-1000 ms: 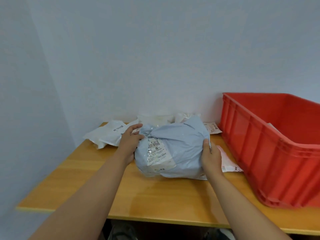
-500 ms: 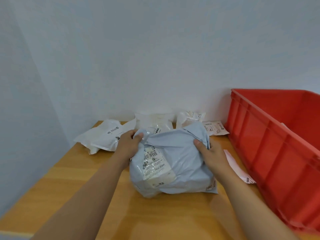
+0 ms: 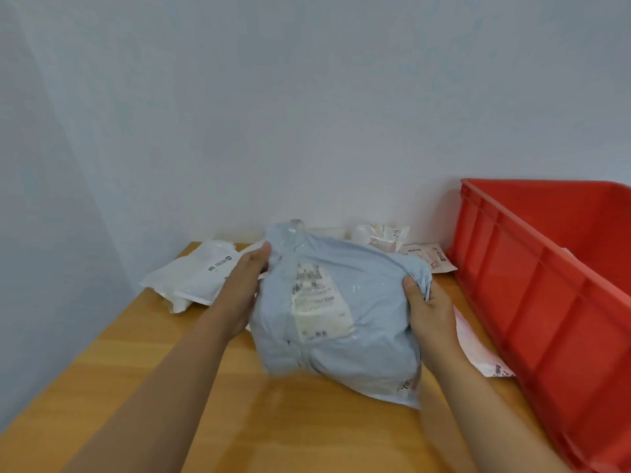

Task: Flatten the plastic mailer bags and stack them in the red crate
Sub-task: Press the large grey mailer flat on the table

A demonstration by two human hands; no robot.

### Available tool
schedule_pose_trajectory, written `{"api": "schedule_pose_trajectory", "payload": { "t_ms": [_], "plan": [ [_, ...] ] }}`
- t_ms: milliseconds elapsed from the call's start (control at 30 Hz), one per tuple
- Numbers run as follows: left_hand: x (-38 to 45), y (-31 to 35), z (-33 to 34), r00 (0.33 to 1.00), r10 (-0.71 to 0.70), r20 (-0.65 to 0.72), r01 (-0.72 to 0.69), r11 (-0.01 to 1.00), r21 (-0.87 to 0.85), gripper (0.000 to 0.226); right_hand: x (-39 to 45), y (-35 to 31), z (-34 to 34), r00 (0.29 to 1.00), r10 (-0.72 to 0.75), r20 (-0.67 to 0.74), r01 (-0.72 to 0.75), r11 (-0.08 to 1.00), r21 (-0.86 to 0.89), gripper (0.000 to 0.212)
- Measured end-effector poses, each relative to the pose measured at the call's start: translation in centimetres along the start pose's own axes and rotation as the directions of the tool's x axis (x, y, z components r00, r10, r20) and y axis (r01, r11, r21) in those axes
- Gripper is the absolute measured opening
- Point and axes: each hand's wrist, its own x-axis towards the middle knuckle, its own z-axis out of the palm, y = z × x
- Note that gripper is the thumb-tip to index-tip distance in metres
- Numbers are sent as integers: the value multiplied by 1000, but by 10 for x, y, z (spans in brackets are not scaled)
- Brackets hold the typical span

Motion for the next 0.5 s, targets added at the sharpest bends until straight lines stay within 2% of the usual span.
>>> {"api": "schedule_pose_trajectory", "payload": {
  "t_ms": [67,100,167,233,267,300,333,400,500],
  "plan": [
    [-9,1,3,989,11,148,-5,999,-39,49,2,3,3,995,90,-49,-85,992,95,19],
    [-12,-2,2,986,8,167,3,998,-63,49,3,5,5,987,145,-73,-133,980,148,18],
    [-14,-11,0,980,-6,197,25,996,-90,60,3,11,8,959,267,-93,-235,937,260,16],
    [-14,-22,-2,979,-18,202,37,995,-92,81,0,20,12,934,351,-69,-312,892,327,23],
    [-13,-26,-1,984,-20,179,40,993,-107,84,-2,23,14,925,375,-54,-336,878,340,28],
    [-12,-29,1,988,-16,153,37,990,-138,78,-5,28,16,919,393,-37,-355,865,355,32],
    [-12,-30,4,993,-13,115,33,984,-177,66,-9,31,17,917,400,-1,-368,845,388,35],
    [-8,-31,11,999,-35,11,37,967,-254,50,-17,37,19,907,387,164,-414,759,502,40],
    [-3,-39,16,996,-48,-80,26,967,-252,41,-31,41,18,848,325,420,-521,659,542,60]
  ]
}}
